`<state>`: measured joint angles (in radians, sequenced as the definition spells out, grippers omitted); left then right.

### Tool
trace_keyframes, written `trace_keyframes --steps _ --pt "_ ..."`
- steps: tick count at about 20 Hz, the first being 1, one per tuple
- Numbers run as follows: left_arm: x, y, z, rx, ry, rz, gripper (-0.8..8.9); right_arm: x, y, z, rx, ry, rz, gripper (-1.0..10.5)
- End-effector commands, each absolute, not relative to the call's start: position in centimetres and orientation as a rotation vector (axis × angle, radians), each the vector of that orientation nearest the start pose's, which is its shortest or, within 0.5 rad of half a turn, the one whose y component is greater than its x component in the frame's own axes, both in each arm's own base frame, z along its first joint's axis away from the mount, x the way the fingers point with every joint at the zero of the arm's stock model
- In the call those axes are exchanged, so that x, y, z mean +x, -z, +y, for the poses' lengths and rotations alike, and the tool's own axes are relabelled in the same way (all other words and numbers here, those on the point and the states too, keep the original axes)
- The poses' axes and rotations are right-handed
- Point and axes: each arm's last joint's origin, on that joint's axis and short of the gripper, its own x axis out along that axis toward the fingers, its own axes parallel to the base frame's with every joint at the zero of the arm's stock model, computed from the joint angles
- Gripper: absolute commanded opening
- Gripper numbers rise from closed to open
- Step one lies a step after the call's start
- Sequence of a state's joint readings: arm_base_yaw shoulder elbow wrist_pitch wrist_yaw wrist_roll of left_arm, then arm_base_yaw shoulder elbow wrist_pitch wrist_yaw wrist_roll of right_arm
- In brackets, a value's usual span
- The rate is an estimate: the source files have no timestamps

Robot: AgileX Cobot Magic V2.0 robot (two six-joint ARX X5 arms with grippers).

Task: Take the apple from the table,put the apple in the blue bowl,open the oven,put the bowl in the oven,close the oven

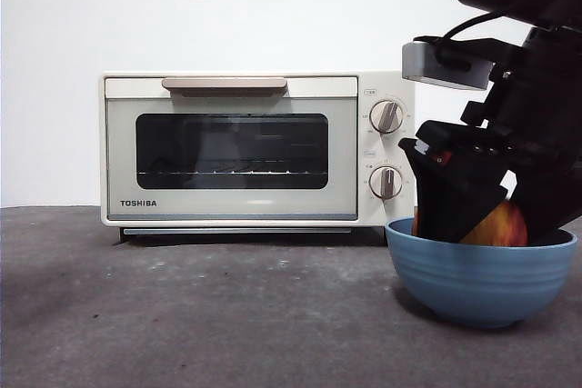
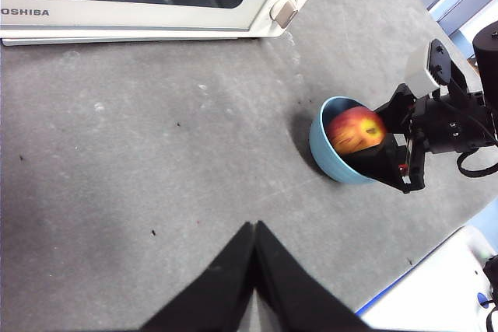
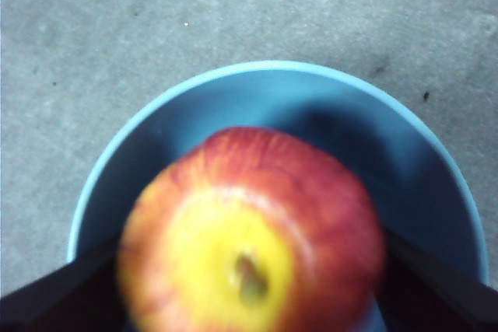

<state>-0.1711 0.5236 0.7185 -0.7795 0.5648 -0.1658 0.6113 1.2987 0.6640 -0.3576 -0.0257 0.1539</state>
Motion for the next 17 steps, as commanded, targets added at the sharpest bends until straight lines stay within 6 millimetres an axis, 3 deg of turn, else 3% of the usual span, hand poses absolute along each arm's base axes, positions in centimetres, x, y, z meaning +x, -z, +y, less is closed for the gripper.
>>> trace_keyframes --steps 1,6,10,14,17 --pt "9.3 -29.6 -3.2 -0.253 0.679 0.622 0.07 19.4 -18.0 13.9 -0.151 -0.511 0.997 4.4" --pt "9.4 -29.7 -3.2 -0.252 0.68 0.615 0.07 19.5 -19.0 13.9 -0.15 -0.517 0.959 4.6" --pt "10.4 -29.8 -3.4 -0.266 0.677 0.604 0.07 19.4 -23.4 13.7 -0.157 -0.497 0.87 4.6" --pt "12.8 -30.2 -3.9 -0.284 0.685 0.547 0.07 18.2 -27.6 12.1 -0.23 -0.365 0.835 4.5" --pt "15.4 -30.9 -4.7 -0.286 0.686 0.521 0.07 16.9 -28.3 10.1 -0.237 -0.268 0.875 4.5"
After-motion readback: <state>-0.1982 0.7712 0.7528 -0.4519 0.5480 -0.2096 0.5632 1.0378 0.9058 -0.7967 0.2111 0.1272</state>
